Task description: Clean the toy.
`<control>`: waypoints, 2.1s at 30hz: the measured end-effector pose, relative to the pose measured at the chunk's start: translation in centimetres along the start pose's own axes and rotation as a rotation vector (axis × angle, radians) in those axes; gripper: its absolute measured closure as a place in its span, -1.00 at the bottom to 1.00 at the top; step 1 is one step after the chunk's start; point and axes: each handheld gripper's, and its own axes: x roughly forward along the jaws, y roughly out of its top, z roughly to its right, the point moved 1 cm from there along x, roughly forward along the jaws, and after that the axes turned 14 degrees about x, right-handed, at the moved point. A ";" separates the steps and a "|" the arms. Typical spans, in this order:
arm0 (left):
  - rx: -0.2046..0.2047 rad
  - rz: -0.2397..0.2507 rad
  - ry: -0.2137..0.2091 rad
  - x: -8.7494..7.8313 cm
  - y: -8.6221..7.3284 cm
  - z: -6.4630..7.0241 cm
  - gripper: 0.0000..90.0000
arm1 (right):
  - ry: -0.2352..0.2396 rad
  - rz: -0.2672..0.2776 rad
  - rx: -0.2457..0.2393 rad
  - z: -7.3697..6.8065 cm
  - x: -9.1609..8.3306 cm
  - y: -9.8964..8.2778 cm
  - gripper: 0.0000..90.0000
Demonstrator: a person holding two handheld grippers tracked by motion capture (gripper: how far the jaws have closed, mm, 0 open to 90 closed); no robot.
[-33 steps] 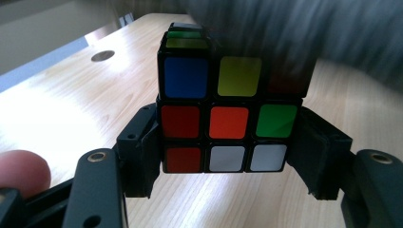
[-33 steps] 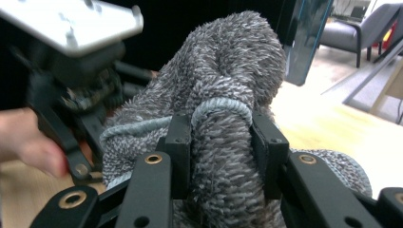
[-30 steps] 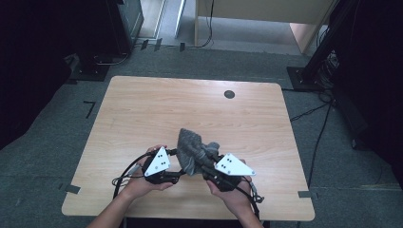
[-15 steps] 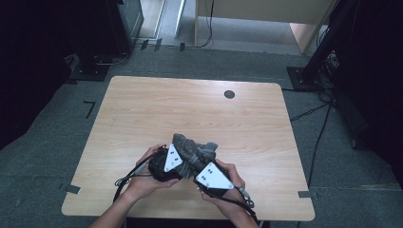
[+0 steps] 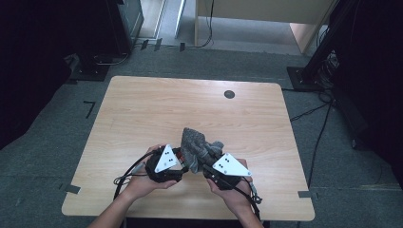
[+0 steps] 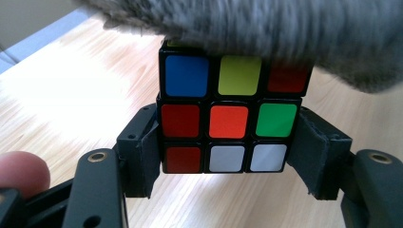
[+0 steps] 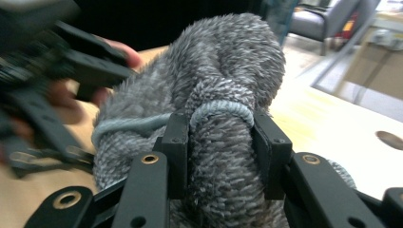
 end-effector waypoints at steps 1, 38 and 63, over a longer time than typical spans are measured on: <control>0.003 0.001 0.007 -0.1 0.0 0.0 -0.24 | -0.019 0.003 -0.003 0.2 0.1 -0.1 0.43; -0.227 0.408 -0.158 -3.2 -1.4 -2.9 -0.24 | 0.119 0.077 0.186 2.2 -1.0 0.5 0.56; -0.398 0.528 -0.150 -3.6 -2.0 -3.8 -0.24 | 0.261 0.007 0.247 -0.2 1.2 -1.6 0.56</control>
